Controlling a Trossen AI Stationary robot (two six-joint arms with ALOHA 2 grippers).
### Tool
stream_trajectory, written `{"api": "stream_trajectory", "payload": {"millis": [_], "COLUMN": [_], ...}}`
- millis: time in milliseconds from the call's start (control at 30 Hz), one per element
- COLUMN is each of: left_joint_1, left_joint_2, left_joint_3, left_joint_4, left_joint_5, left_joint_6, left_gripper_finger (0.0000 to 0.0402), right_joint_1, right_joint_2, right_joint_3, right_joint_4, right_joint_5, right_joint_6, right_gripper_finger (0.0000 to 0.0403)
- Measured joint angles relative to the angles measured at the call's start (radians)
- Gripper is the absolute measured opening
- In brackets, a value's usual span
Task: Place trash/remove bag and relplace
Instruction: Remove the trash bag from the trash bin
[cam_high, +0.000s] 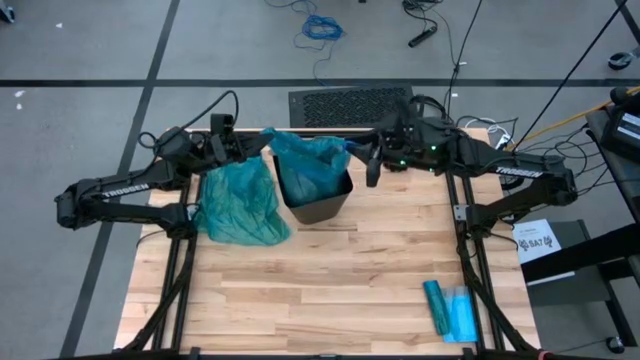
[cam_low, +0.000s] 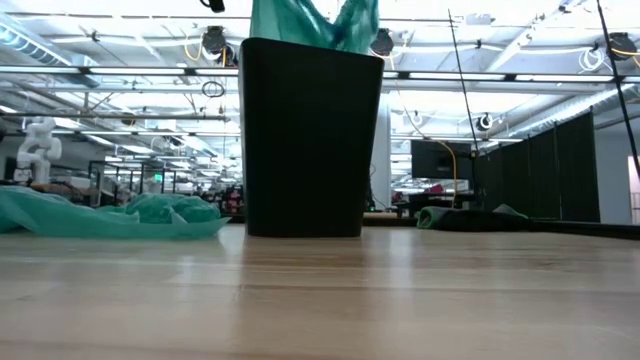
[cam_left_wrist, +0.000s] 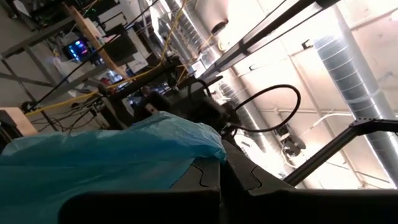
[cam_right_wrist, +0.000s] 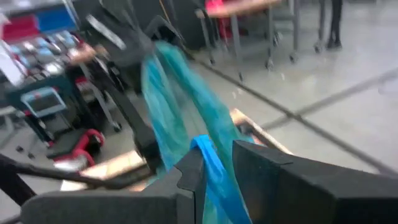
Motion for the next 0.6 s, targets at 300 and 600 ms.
{"api": "stream_trajectory", "payload": {"millis": [300, 600], "left_joint_1": [0.006, 0.006], "left_joint_2": [0.040, 0.117], "left_joint_3": [0.014, 0.057], "left_joint_4": [0.008, 0.009], "left_joint_5": [0.008, 0.044], "left_joint_6": [-0.009, -0.009], "left_gripper_finger": [0.0000, 0.0000], "right_joint_1": [0.000, 0.000], "right_joint_2": [0.048, 0.074], "right_joint_3": [0.000, 0.000], "right_joint_4": [0.305, 0.679], "right_joint_5": [-0.084, -0.126], "right_joint_6": [-0.116, -0.154], "right_gripper_finger": [0.0071, 0.0071]}}
